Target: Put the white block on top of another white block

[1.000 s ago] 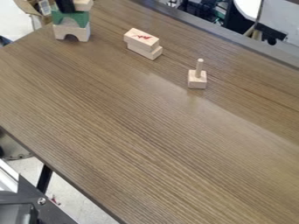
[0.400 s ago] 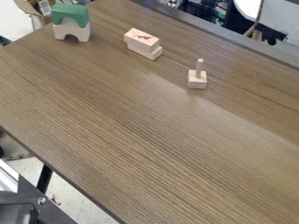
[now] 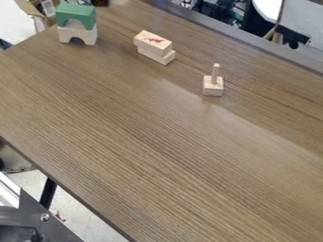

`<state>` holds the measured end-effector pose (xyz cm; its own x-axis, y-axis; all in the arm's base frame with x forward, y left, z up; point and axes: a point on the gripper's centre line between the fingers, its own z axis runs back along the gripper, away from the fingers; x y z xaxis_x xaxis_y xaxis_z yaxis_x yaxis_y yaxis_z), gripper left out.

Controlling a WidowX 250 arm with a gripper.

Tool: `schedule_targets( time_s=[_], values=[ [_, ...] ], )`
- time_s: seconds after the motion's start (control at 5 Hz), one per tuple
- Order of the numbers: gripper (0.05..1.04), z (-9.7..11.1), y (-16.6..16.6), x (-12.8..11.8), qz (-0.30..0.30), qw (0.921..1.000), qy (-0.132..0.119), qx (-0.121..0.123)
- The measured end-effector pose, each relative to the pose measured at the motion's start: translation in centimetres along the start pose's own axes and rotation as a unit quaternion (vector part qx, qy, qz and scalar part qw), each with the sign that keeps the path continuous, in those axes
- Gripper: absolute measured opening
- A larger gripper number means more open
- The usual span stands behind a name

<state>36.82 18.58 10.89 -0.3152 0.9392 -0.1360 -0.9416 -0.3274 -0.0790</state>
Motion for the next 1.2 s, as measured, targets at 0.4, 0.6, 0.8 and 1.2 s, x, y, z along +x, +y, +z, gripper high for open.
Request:
schedule_targets(
  time_s=[0.4,0.6,0.8,1.2],
  values=[
    [0.584,-1.6,0.0,-1.8,-0.025,0.9994,-0.024,0.002],
    [0.584,-1.7,-0.1,-2.8,-0.033,0.9991,-0.026,0.003],
    [0.584,-1.8,0.1,-2.8,-0.031,0.9991,-0.026,0.009],
    [0.584,-3.4,1.0,-3.7,-0.053,0.998,-0.027,0.024]
  ],
)
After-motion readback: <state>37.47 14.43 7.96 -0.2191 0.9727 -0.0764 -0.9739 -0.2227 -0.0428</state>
